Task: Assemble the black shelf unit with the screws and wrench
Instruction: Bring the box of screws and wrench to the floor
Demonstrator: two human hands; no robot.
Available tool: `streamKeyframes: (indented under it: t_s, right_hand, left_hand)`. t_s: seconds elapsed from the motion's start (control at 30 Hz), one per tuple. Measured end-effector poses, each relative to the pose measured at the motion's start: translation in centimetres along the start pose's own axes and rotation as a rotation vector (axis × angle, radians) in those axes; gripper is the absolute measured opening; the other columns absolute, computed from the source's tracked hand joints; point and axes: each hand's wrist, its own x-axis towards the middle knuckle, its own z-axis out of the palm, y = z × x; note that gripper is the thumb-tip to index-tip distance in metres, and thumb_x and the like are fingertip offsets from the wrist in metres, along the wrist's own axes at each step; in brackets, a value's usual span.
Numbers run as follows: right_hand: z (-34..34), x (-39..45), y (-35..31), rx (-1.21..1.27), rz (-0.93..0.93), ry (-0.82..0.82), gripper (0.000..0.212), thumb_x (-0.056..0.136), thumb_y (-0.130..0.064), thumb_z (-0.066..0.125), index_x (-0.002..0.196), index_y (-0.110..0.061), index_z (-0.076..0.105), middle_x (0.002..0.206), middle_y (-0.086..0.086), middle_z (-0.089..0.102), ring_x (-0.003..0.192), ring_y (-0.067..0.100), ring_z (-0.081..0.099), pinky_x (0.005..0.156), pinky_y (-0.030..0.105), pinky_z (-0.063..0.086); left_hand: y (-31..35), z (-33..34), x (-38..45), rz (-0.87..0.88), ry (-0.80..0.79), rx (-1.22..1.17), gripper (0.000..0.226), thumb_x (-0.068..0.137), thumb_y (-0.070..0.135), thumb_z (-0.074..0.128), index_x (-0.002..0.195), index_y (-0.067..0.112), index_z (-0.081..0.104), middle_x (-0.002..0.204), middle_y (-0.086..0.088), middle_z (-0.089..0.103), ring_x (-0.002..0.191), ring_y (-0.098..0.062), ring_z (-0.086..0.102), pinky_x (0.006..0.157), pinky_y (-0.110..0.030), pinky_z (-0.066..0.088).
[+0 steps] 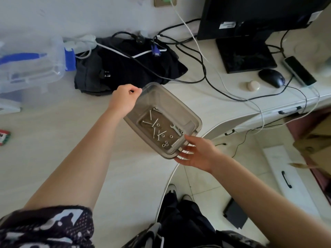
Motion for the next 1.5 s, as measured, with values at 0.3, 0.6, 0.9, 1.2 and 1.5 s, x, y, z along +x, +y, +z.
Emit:
streamKeyframes:
  t_s: [0.3, 0.6, 0.9, 1.2, 1.5]
  right_hand:
    - [-1.2, -1.2, 0.6, -0.009, -0.098, 0.116, 0.01, 0.097, -0.019, 0.062, 0.093, -0.01, 0.059, 0.08, 0.006, 0.052, 0.079, 0.022, 0.052, 0.07, 0.041, 0.053]
    - [-5.8, -3.3, 1.2, 0.013, -0.202, 0.217, 0.01, 0.1, -0.018, 0.058, 0.095, -0.01, 0.053, 0.092, 0.009, 0.055, 0.086, 0.025, 0.054, 0.075, 0.042, 0.049]
    - [-15.2, -7.1, 4.0, 0.12, -0.381, 0.403, 0.015, 0.099, -0.018, 0.056, 0.088, -0.015, 0.046, 0.078, 0.004, 0.05, 0.067, 0.019, 0.048, 0.056, 0.03, 0.042]
    - [-26.5, -12.1, 11.2, 0.25, -0.488, 0.632, 0.013, 0.097, -0.024, 0.056, 0.087, -0.019, 0.051, 0.071, 0.0, 0.049, 0.056, 0.016, 0.046, 0.047, 0.027, 0.039]
    - [-37.5, -19.7, 22.2, 0.464, -0.513, 0.747, 0.008, 0.094, -0.019, 0.062, 0.087, -0.016, 0.058, 0.057, -0.004, 0.053, 0.048, 0.012, 0.049, 0.051, 0.026, 0.038]
  left_hand:
    - [0.7, 0.9, -0.9, -0.013, -0.006, -0.083, 0.027, 0.097, 0.04, 0.061, 0.083, 0.019, 0.07, 0.078, 0.002, 0.066, 0.073, -0.013, 0.059, 0.065, -0.027, 0.044]
    - [2.2, 3.6, -4.0, -0.06, -0.07, -0.329, 0.024, 0.084, 0.036, 0.073, 0.073, 0.015, 0.073, 0.068, 0.0, 0.066, 0.064, -0.011, 0.059, 0.066, -0.03, 0.049]
    - [7.9, 10.9, -9.9, 0.045, -0.191, -0.304, 0.023, 0.088, 0.026, 0.069, 0.08, 0.005, 0.07, 0.068, -0.004, 0.063, 0.057, -0.01, 0.055, 0.055, -0.021, 0.046]
    - [12.0, 20.0, -20.4, 0.187, -0.299, -0.294, 0.029, 0.084, 0.026, 0.068, 0.06, 0.018, 0.055, 0.046, 0.011, 0.042, 0.046, -0.008, 0.035, 0.045, -0.024, 0.033]
    - [13.0, 28.7, -34.6, 0.319, -0.457, -0.32, 0.029, 0.089, 0.029, 0.066, 0.063, 0.02, 0.057, 0.047, 0.018, 0.049, 0.046, 0.0, 0.038, 0.047, -0.013, 0.035]
